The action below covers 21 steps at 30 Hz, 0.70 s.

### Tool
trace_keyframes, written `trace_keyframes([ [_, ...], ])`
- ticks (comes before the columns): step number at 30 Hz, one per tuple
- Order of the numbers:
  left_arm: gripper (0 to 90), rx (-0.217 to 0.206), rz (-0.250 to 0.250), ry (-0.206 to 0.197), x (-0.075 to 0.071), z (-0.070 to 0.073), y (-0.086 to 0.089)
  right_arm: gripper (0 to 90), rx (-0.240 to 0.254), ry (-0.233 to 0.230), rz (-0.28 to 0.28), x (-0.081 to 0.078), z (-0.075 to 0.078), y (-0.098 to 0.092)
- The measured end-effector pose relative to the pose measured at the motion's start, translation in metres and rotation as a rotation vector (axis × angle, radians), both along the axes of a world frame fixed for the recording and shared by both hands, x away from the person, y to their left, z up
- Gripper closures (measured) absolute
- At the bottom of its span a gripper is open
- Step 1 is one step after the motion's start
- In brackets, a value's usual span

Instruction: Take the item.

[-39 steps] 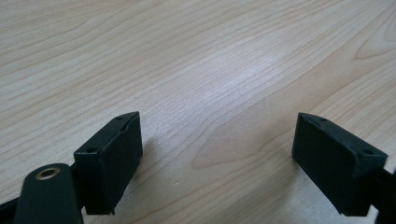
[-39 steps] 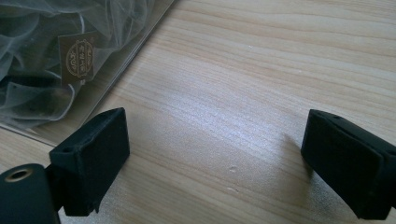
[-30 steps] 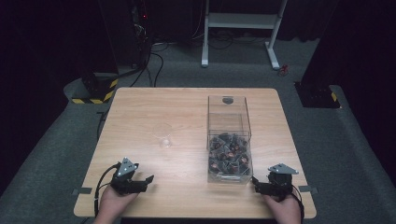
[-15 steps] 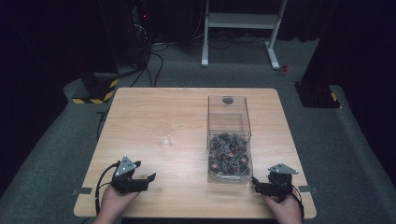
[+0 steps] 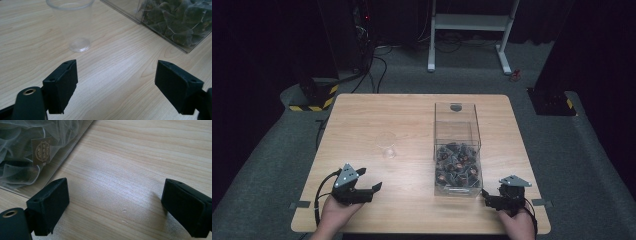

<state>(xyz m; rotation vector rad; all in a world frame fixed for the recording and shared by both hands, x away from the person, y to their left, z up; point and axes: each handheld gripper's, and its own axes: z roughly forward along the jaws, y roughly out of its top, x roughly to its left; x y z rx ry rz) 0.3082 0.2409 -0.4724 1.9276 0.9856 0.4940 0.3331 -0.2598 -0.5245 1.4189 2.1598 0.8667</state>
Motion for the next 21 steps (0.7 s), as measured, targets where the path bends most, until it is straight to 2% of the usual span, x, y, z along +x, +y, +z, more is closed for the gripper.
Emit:
trace_keyframes([
  [2, 18.9, -0.026, -0.006, 0.002, 0.000, 0.003, -0.001, 7.6, 0.000, 0.000, 0.000, 0.000, 0.000, 0.000],
  [21, 18.9, -0.052, -0.060, -0.054, 0.005, 0.021, -0.026, 7.6, 0.001, 0.000, 0.000, 0.000, 0.000, 0.000],
])
